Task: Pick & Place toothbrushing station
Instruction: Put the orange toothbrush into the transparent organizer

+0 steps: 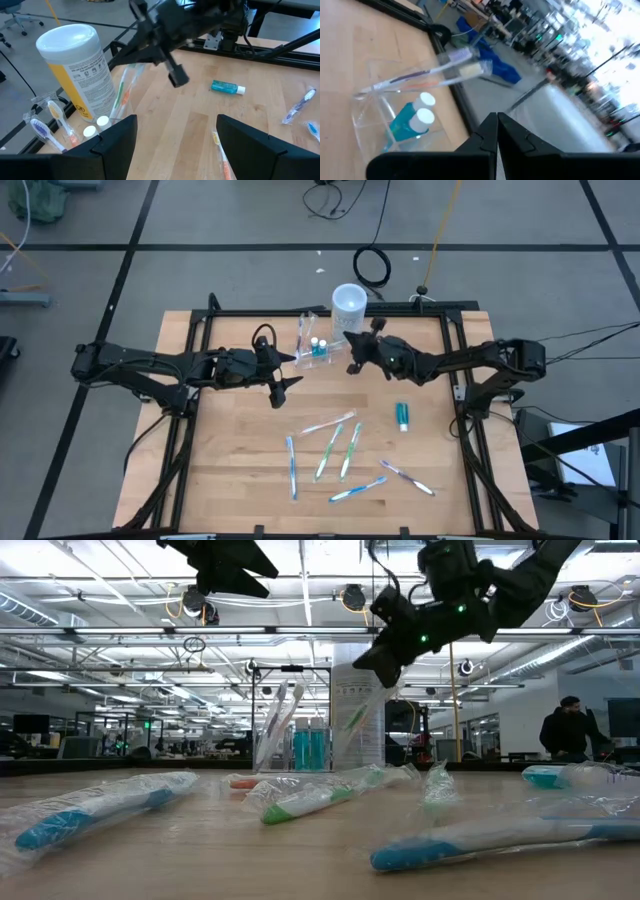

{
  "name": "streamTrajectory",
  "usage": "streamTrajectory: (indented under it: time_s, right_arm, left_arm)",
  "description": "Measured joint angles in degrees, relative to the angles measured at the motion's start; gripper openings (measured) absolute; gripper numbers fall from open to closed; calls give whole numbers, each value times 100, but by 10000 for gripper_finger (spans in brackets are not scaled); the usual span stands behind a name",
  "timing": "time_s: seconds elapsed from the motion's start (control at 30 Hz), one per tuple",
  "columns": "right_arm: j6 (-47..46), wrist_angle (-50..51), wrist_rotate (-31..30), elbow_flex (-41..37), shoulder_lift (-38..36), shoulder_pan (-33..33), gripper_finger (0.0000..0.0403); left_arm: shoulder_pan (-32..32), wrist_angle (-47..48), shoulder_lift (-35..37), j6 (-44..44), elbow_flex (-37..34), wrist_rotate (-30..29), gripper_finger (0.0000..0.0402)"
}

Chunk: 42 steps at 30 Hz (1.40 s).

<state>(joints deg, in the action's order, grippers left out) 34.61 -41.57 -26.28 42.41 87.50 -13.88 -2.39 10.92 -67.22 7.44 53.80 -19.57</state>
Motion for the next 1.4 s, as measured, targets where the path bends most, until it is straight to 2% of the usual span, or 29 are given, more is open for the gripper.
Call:
streamTrajectory:
  time_s: [0.1,0.2,0.33,0.67,0.9,1.07,1.27,1.4]
  right_arm:
    - [633,-77,-441,2,-130,346,0]
    - [1229,-30,-1186,0,-311,790,0]
    - [1608,-9,-1863,2,-601,1378,0]
    - [1467,-25,-1850,0,-985,2255,0]
    - [1573,-21,-1860,0,-1075,2455,0]
    - [1572,-12,-1862,0,-1075,2442,0]
    - [1566,-2,-1862,0,-1075,2440,0]
    - [1565,23,-1862,0,-1075,2440,0]
  left_arm:
    - [1,0,0,-3,-1,0,274]
    - [0,0,0,-7,0,0,274]
    - [2,0,0,-17,-2,0,274]
    - [-75,0,0,155,0,246,273]
    - [-277,-58,-149,703,0,1130,274]
    - [-422,-418,-629,622,-2,1519,274]
    - [-448,-1539,-1426,274,0,1545,274]
    - [-435,-1537,-1888,435,-2,1481,273]
